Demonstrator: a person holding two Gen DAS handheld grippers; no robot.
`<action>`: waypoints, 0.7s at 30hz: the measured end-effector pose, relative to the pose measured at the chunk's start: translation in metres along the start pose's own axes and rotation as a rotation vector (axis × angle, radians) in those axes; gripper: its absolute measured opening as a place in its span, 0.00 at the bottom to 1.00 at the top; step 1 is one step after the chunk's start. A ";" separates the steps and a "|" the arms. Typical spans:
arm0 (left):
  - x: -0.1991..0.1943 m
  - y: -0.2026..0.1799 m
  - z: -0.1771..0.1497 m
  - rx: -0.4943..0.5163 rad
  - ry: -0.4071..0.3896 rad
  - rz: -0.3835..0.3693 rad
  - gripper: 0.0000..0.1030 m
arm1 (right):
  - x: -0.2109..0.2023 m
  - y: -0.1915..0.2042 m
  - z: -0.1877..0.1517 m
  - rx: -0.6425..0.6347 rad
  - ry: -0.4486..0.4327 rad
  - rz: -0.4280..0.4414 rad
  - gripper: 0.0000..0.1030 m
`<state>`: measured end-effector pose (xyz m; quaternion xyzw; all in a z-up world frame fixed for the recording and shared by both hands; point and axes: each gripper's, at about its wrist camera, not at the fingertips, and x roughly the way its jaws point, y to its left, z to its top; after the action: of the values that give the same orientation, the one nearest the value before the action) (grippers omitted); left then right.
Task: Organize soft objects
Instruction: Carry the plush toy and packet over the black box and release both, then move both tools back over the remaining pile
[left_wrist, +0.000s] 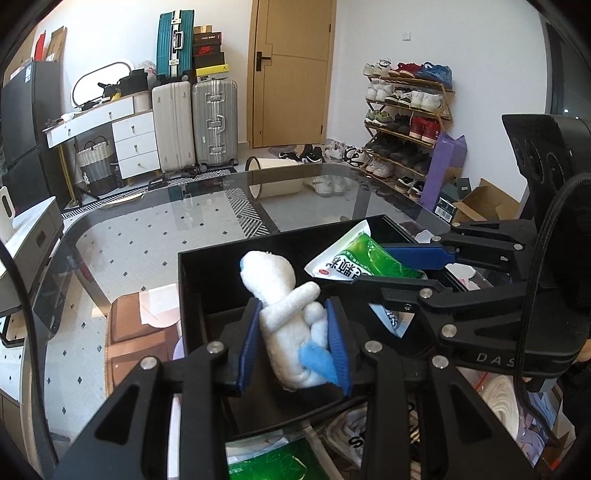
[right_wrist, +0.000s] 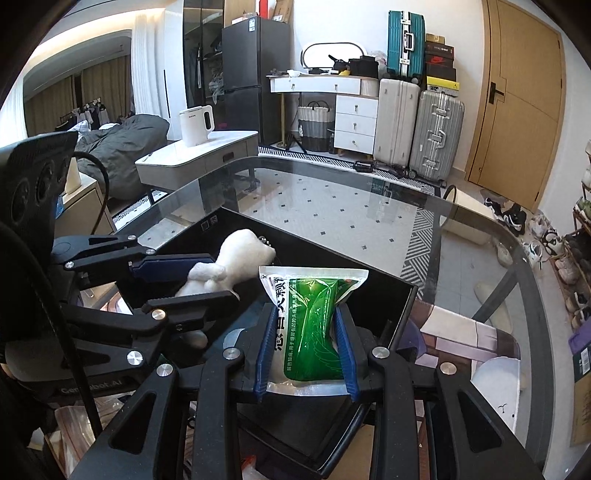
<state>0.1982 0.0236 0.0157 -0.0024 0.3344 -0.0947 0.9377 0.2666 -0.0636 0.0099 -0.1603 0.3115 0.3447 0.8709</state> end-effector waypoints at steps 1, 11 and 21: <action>0.000 0.000 0.000 -0.001 0.001 0.001 0.33 | 0.001 0.000 0.001 -0.003 0.003 0.001 0.30; -0.005 -0.003 -0.002 -0.016 0.008 -0.022 0.50 | -0.020 -0.008 0.000 -0.004 -0.048 -0.027 0.68; -0.054 0.010 -0.006 -0.124 -0.109 0.010 1.00 | -0.082 -0.025 -0.016 0.124 -0.139 -0.046 0.99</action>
<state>0.1547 0.0440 0.0441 -0.0640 0.2883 -0.0687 0.9529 0.2302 -0.1303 0.0529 -0.0888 0.2671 0.3148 0.9064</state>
